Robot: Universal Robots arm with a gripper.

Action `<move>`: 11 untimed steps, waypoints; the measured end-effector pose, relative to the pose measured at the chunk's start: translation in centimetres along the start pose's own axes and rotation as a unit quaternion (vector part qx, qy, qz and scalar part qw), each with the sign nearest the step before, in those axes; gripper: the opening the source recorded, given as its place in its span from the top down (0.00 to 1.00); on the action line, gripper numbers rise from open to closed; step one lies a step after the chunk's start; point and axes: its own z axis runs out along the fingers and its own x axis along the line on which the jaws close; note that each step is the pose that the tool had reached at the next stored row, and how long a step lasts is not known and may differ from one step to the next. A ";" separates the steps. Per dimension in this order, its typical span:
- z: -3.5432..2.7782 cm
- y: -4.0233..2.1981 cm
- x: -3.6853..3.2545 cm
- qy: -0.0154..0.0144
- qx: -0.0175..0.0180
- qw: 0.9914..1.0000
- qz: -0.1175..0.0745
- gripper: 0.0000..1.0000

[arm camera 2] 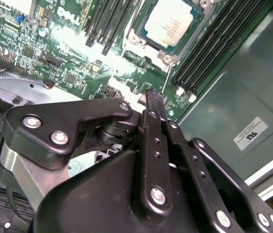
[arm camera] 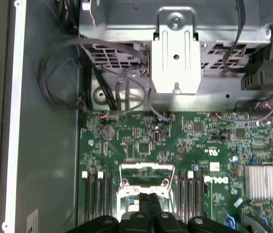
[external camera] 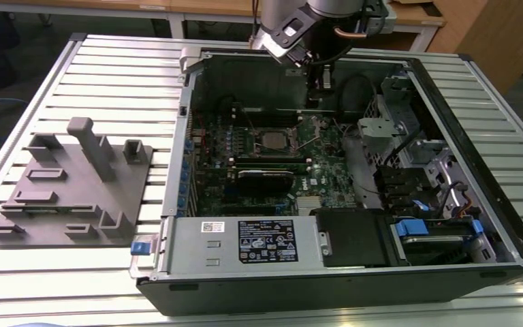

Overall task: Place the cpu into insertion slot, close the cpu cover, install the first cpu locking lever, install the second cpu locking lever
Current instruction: 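Close the cpu cover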

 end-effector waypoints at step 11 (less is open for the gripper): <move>0.20 2.48 0.03 0.000 0.000 1.000 0.000 0.90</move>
